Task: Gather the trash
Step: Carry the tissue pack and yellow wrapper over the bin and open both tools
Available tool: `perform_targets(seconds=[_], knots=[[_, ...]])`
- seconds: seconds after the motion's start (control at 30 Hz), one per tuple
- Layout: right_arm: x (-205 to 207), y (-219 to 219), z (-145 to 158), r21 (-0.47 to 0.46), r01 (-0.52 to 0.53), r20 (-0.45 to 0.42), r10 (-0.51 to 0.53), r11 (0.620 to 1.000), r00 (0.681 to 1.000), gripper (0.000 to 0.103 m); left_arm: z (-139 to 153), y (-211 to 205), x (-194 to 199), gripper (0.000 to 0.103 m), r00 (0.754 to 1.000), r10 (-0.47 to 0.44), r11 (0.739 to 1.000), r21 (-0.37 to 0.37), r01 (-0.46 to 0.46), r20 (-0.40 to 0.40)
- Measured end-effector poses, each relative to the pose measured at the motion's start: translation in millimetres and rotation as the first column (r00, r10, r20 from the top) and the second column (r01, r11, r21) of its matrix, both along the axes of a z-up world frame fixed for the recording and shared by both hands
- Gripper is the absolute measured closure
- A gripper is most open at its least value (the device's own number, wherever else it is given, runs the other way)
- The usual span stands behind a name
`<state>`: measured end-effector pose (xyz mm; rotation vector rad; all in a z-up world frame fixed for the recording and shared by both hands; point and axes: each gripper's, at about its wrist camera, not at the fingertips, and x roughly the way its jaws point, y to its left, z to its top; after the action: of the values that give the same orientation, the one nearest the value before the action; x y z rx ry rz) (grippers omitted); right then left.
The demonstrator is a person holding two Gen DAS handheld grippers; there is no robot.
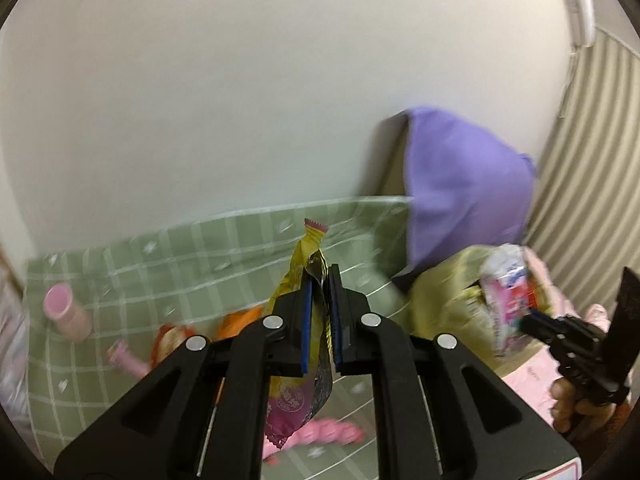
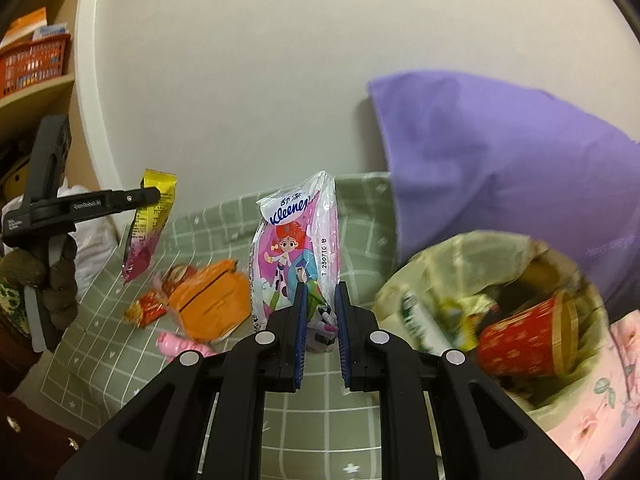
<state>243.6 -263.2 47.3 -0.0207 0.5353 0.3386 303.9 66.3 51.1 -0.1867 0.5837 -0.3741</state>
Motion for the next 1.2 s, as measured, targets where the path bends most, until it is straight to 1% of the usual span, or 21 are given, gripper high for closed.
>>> perform_targets(seconds=[0.1,0.17,0.23,0.3,0.37,0.4,0.47,0.57,0.6,0.67,0.7,0.77,0.83,0.9,1.1,1.2], knots=[[-7,-22,16,-0.022,0.060,0.051,-0.058,0.998,0.997,0.089,18,-24,3,0.096,0.996,-0.077,0.996,-0.039,0.078,0.033],[-15,-42,29,-0.027,0.115,0.087,-0.113,0.993,0.990,0.089,29,-42,7,0.096,0.990,-0.134,0.988,-0.074,0.138,0.050],[-25,-66,43,-0.029,0.187,0.122,-0.182,0.982,0.976,0.089,40,-64,13,0.096,0.978,-0.200,0.972,-0.116,0.207,0.066],[-34,-89,54,-0.029,0.249,0.140,-0.242,0.968,0.960,0.089,49,-87,18,0.096,0.962,-0.263,0.952,-0.141,0.272,0.078],[-39,-109,59,-0.022,0.290,0.141,-0.284,0.957,0.948,0.089,55,-117,22,0.096,0.936,-0.339,0.923,-0.159,0.350,0.094],[-41,-118,60,-0.021,0.306,0.134,-0.301,0.952,0.944,0.089,57,-129,22,0.096,0.927,-0.363,0.913,-0.161,0.375,0.099],[-42,-129,58,-0.031,0.330,0.113,-0.325,0.943,0.939,0.089,57,-156,24,0.096,0.900,-0.424,0.885,-0.163,0.436,0.103],[-35,-137,48,-0.065,0.338,0.068,-0.334,0.939,0.940,0.089,43,-196,30,0.096,0.859,-0.507,0.839,-0.187,0.512,0.075],[-30,-139,42,-0.083,0.332,0.045,-0.329,0.940,0.943,0.089,37,-207,34,0.096,0.851,-0.523,0.830,-0.194,0.523,0.059],[-23,-140,35,-0.103,0.318,0.016,-0.318,0.942,0.948,0.089,24,-221,37,0.096,0.843,-0.537,0.823,-0.201,0.531,0.027],[-15,-139,29,-0.117,0.305,-0.003,-0.308,0.945,0.952,0.089,13,-232,41,0.096,0.837,-0.548,0.819,-0.203,0.536,-0.001],[3,-137,14,-0.141,0.279,-0.045,-0.288,0.950,0.957,0.089,0,-239,44,0.096,0.831,-0.555,0.818,-0.202,0.539,-0.027],[25,-137,-3,-0.162,0.248,-0.101,-0.266,0.955,0.959,0.089,-15,-247,50,0.096,0.829,-0.558,0.818,-0.203,0.538,-0.052],[41,-137,-17,-0.177,0.223,-0.142,-0.249,0.959,0.958,0.089,-28,-255,57,0.096,0.829,-0.555,0.819,-0.220,0.530,-0.071],[61,-132,-37,-0.206,0.178,-0.180,-0.217,0.962,0.959,0.089,-54,-277,85,0.096,0.839,-0.539,0.826,-0.241,0.510,-0.076],[63,-131,-42,-0.214,0.164,-0.179,-0.204,0.963,0.962,0.089,-63,-277,88,0.096,0.840,-0.535,0.829,-0.243,0.503,-0.086]])
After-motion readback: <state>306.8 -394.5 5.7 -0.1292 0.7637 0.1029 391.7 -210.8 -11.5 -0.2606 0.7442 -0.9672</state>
